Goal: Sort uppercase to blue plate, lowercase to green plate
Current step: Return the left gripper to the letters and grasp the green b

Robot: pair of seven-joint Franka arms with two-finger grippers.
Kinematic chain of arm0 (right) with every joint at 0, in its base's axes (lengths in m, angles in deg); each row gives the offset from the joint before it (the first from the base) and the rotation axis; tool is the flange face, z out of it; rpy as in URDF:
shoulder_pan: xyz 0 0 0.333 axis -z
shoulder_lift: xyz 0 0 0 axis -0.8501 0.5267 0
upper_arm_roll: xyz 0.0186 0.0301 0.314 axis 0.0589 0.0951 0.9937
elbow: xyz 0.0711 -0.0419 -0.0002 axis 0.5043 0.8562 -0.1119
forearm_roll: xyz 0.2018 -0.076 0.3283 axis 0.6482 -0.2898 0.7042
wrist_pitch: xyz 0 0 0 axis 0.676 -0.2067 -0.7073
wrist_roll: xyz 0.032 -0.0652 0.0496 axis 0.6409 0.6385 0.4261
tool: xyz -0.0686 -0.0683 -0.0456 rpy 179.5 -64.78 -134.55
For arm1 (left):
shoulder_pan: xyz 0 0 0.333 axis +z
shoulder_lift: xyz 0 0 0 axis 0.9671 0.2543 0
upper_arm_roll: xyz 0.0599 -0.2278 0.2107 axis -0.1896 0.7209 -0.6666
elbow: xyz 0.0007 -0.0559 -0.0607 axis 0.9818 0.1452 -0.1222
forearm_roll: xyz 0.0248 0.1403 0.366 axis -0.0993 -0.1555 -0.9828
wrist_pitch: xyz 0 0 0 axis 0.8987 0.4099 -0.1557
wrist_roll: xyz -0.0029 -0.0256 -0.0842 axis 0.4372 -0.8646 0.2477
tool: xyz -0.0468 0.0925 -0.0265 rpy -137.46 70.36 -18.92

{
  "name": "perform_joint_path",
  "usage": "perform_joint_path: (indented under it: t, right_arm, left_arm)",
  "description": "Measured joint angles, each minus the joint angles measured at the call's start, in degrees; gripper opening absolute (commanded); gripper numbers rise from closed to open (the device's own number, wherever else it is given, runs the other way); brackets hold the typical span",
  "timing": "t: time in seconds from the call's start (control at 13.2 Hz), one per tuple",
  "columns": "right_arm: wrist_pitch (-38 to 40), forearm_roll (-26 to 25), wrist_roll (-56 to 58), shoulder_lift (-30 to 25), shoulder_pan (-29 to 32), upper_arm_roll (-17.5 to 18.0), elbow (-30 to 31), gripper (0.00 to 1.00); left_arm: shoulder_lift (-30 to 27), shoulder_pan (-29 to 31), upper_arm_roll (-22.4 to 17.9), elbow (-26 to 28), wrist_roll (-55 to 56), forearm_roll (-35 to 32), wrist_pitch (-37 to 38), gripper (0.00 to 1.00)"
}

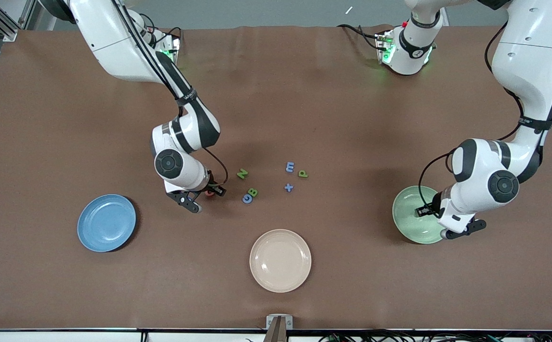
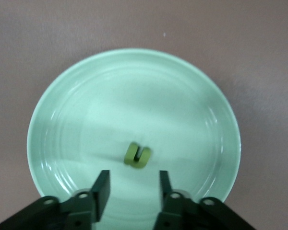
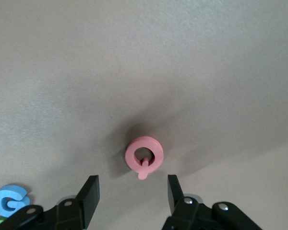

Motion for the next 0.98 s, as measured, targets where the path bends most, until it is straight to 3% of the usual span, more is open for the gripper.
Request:
perform_joint_path:
  t: [0.3,0.6,0.98]
  right_arm:
    - [-1.9,0.0,3.0,0.1,0.7,-0.2,0.3,0.65]
    - [-3.9,0.0,6.6,1.2,2.9,-0.4,1.2,0.64]
    - [-4.2,0.0,6.6,1.3,2.4,0.1,1.3,0.64]
  left_arm:
    - [-2.7,-0.4,2.3,-0.4,1.7,0.0,5.5,1.0]
    - [-4.3,-2.2,10.5,-0.4,14.1,0.0,6.8,1.0]
    - [-3.9,-12.7,11.5,-0.1,24.2,-0.9,4.5,1.0]
